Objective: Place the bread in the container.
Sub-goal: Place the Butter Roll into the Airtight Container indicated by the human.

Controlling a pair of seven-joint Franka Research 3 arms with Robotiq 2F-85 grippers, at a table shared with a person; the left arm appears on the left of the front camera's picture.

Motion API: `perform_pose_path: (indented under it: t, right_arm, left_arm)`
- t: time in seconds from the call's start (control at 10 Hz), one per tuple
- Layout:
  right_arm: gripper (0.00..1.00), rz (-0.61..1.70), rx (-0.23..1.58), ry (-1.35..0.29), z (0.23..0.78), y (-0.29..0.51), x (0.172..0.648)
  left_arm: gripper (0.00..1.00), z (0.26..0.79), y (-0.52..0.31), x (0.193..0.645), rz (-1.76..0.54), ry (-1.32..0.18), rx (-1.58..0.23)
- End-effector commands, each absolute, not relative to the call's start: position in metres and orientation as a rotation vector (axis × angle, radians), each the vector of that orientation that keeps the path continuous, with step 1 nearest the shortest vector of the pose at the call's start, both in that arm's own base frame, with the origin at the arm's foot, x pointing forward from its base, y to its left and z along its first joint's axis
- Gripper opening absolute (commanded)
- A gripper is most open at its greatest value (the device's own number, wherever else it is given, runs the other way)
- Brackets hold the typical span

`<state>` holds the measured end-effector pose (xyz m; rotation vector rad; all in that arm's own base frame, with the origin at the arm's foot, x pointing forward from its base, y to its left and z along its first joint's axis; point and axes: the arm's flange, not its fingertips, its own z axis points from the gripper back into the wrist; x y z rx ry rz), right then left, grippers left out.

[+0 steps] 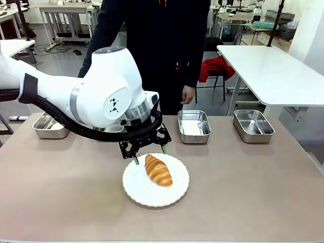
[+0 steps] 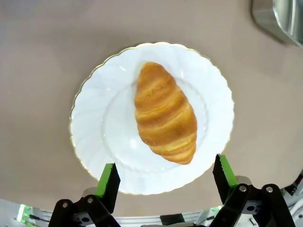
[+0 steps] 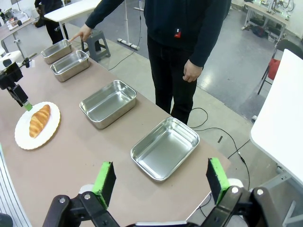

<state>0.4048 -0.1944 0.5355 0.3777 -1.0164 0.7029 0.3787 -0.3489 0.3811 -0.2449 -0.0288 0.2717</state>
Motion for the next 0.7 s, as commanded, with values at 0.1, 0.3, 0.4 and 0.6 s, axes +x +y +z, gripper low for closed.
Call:
perform_pose_path:
  t: [0.1, 0.3, 0.4, 0.6]
  right_arm:
    - [1.0, 0.709, 0.38, -1.021, 0.537, -0.194, 0.404]
    - [1.0, 0.709, 0.38, -1.021, 0.537, -0.194, 0.404]
    - [1.0, 0.709, 0.38, -1.021, 0.537, -0.194, 0.404]
    - [1.0, 0.709, 0.38, -1.021, 0.537, -0.194, 0.404]
  left_arm:
    - [1.0, 0.36, -0.382, 0.38, 0.481, -0.033, -0.147]
    - [1.0, 0.352, -0.389, 0.381, 0.522, -0.041, -0.172]
    - [1.0, 0.346, -0.393, 0.383, 0.537, -0.062, -0.177]
    - [1.0, 0.338, -0.398, 0.386, 0.518, -0.039, -0.142]
